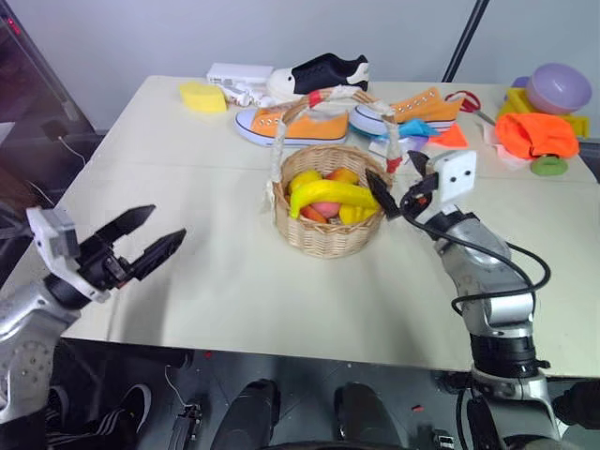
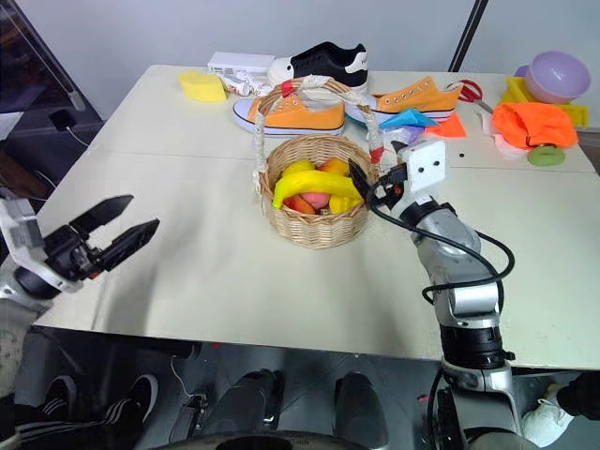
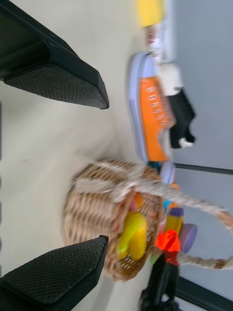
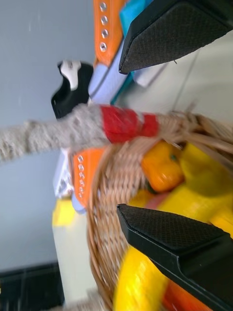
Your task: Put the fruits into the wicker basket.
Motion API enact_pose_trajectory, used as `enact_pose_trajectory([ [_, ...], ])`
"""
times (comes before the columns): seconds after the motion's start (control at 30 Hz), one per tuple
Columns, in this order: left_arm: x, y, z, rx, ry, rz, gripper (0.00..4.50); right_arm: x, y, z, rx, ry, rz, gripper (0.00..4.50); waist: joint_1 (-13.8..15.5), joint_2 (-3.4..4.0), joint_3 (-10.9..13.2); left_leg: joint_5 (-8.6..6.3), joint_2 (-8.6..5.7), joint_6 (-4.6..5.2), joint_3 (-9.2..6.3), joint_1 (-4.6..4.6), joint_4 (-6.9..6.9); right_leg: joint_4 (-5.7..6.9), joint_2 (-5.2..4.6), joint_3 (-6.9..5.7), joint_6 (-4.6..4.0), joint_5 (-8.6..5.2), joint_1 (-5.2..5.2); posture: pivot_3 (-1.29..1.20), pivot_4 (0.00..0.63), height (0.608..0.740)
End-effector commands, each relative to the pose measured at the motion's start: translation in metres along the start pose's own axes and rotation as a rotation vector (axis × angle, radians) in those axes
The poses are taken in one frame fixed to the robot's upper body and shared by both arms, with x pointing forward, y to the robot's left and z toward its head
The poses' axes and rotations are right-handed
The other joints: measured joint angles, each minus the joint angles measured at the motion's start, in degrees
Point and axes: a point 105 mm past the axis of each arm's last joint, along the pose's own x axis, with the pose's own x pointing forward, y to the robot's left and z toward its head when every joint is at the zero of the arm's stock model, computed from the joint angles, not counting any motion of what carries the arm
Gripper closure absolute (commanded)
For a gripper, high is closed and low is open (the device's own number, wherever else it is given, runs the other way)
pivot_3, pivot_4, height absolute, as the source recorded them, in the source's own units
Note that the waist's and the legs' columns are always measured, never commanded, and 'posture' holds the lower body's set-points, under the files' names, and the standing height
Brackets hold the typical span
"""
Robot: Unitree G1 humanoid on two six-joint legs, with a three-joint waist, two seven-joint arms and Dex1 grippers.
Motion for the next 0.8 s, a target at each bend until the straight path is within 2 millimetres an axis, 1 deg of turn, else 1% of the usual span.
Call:
enact_pose_trajectory([
  [0.03, 0.005, -0.016, 0.009, 0.035, -0.035, -0.053, 0.04, 0.006, 0.0, 0.014, 0.007, -0.067, 0.003, 0.0, -0.1, 0.01, 0.0, 0.0, 0.01, 0.0, 0.0, 0.0, 0.0, 0.01, 0.0, 0.0, 0.0, 0.0, 0.0, 0.0, 0.15, 0.74],
  [0.07, 0.006, -0.017, 0.008, 0.034, -0.035, -0.053, 0.04, 0.008, -0.001, 0.013, 0.028, -0.066, -0.002, 0.0, -0.1, 0.01, 0.0, 0.0, 0.01, 0.0, 0.0, 0.01, -0.01, 0.02, 0.0, 0.01, 0.0, 0.0, -0.01, 0.0, 0.15, 0.74],
  [0.1, 0.006, -0.018, 0.007, 0.034, -0.035, -0.053, 0.0, 0.009, -0.002, 0.013, 0.036, -0.067, -0.003, 0.57, -0.3, 0.01, 0.0, 0.0, 0.01, 0.0, 0.0, 0.01, -0.01, 0.02, 0.01, 0.01, 0.0, 0.0, -0.01, 0.0, 0.15, 0.74],
  [0.13, 0.006, -0.019, 0.006, 0.033, -0.036, -0.054, 0.0, 0.01, -0.002, 0.013, 0.041, -0.068, -0.005, 0.83, -0.3, 0.02, 0.0, 0.0, 0.01, 0.0, 0.01, 0.02, -0.01, 0.02, 0.01, 0.01, 0.0, 0.0, 0.0, 0.0, 0.15, 0.74],
  [0.2, 0.009, -0.021, 0.007, 0.029, -0.046, -0.057, 0.0, 0.012, -0.003, 0.018, 0.048, -0.088, -0.004, 1.94, -0.4, 0.02, 0.0, 0.0, 0.02, 0.0, 0.02, 0.02, -0.01, 0.06, 0.03, 0.01, 0.0, 0.0, -0.02, 0.0, 0.15, 0.74],
  [0.23, 0.01, -0.021, 0.007, 0.029, -0.047, -0.059, 0.0, 0.012, -0.002, 0.019, 0.053, -0.094, 0.003, 2.35, -0.3, 0.02, 0.0, 0.0, 0.02, 0.0, 0.02, 0.02, -0.01, 0.08, 0.03, 0.01, 0.0, 0.0, -0.04, 0.0, 0.15, 0.74],
  [0.27, 0.011, -0.021, 0.007, 0.024, -0.05, -0.06, 0.0, 0.011, -0.003, 0.018, 0.04, -0.09, 0.0, 2.99, -0.3, 0.03, 0.0, 0.0, 0.02, 0.0, 0.02, 0.02, -0.01, 0.09, 0.03, 0.01, 0.0, 0.0, -0.04, 0.0, 0.15, 0.74],
  [0.37, 0.013, -0.022, 0.005, 0.023, -0.048, -0.066, 0.0, 0.01, -0.004, 0.018, 0.03, -0.092, -0.005, 4.45, -0.3, 0.03, 0.0, 0.0, 0.01, 0.0, 0.02, 0.02, -0.01, 0.08, 0.03, 0.0, 0.0, 0.0, -0.04, 0.0, 0.15, 0.74],
  [0.57, 0.02, -0.02, 0.004, 0.019, -0.055, -0.077, 0.0, 0.005, -0.009, 0.023, 0.032, -0.113, -0.035, 4.5, -0.3, 0.03, 0.0, 0.0, 0.01, -0.01, 0.03, 0.01, -0.01, 0.08, 0.03, 0.0, 0.0, 0.0, -0.05, 0.0, 0.15, 0.74],
  [0.67, 0.026, -0.02, 0.004, 0.013, -0.06, -0.092, 0.0, 0.002, -0.014, 0.03, 0.02, -0.143, -0.054, 4.5, -0.2, 0.03, 0.0, 0.0, 0.01, 0.0, 0.03, 0.01, -0.01, 0.09, 0.04, -0.01, 0.0, 0.0, -0.06, 0.0, 0.15, 0.74],
  [0.77, 0.031, -0.02, 0.002, 0.006, -0.06, -0.11, 0.0, -0.006, -0.029, 0.039, 0.019, -0.171, -0.081, 4.5, -0.2, 0.04, 0.0, 0.0, 0.0, 0.0, 0.04, 0.01, -0.01, 0.09, 0.03, 0.0, 0.0, 0.0, -0.06, 0.0, 0.15, 0.74],
  [0.8, 0.033, -0.02, 0.001, 0.006, -0.062, -0.117, 0.0, -0.012, -0.041, 0.042, -0.015, -0.176, -0.11, 4.5, -0.2, 0.04, 0.0, 0.0, 0.0, 0.0, 0.04, 0.0, -0.01, 0.09, 0.03, 0.0, 0.0, 0.0, -0.06, 0.0, 0.15, 0.74],
])
